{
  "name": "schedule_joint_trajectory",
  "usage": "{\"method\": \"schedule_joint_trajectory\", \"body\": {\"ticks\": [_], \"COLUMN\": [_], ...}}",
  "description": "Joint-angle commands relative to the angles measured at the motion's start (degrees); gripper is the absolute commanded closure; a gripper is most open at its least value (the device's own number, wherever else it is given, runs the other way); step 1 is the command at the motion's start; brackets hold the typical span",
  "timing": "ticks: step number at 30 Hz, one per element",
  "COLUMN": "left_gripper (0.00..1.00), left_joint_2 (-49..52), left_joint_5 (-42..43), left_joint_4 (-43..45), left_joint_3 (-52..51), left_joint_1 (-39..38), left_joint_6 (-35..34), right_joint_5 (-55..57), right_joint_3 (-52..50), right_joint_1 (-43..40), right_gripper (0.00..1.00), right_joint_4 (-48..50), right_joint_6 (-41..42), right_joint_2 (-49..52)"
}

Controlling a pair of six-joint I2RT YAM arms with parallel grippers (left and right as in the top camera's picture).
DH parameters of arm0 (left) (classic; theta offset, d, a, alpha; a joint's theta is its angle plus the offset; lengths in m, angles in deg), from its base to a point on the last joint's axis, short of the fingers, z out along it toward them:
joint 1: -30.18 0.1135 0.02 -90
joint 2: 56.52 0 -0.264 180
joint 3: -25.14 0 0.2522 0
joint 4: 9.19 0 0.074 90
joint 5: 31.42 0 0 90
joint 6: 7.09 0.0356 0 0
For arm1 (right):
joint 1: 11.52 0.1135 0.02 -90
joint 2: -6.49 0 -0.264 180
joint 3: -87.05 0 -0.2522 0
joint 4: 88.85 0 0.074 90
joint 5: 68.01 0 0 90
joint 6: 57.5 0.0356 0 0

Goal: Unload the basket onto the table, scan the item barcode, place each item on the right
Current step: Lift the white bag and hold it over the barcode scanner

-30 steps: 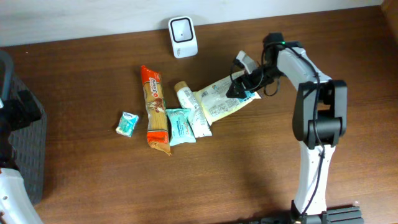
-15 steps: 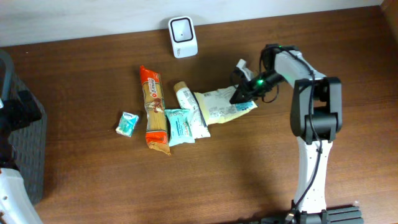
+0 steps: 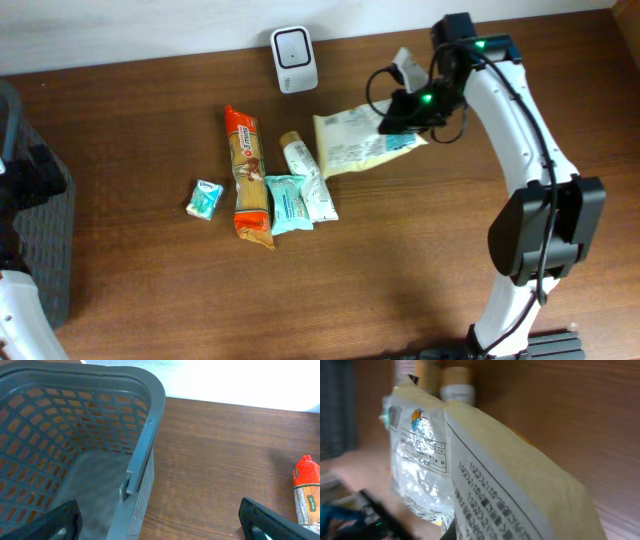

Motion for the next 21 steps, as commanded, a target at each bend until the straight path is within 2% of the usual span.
{"method": "schedule_joint_trajectory", "body": {"ticks": [1,4,10,17,18,21], "left_gripper": [0.01,0.01,0.01,0.01,0.01,0.01], "left_joint_2": [-0.42,-0.42,-0.42,-0.42,-0.42,-0.42], "left_joint_5": [0.17,0.17,0.17,0.17,0.2,0.17], "left_joint_4": [0.28,0.28,0.28,0.28,0.28,0.28], "left_joint_3": [0.81,0.81,0.81,0.81,0.81,0.81], "left_joint_1": [0.28,0.28,0.28,0.28,0.28,0.28], "left_joint_6": [0.7,0.7,0.7,0.7,0.7,0.7], "right_joint_5": [-12.9,-12.61,-8.61,-5.75,-4.02,18.01], "right_joint_3": [0.46,0.46,0.46,0.46,0.46,0.46], "right_joint_1": [1.81,1.88,1.95,1.99,2.29,6.27], "right_gripper": [0.96,0.96,0.96,0.96,0.96,0.96], "right_joint_4": [0.39,2.6,10.03,10.4,10.69,14.56], "right_joint_6": [-5.4,-9.94,-9.9,-9.86,-9.11,-3.02], "right_joint_2": [-0.48,-0.55,-6.69,-13.33,-13.33,-13.31]}}
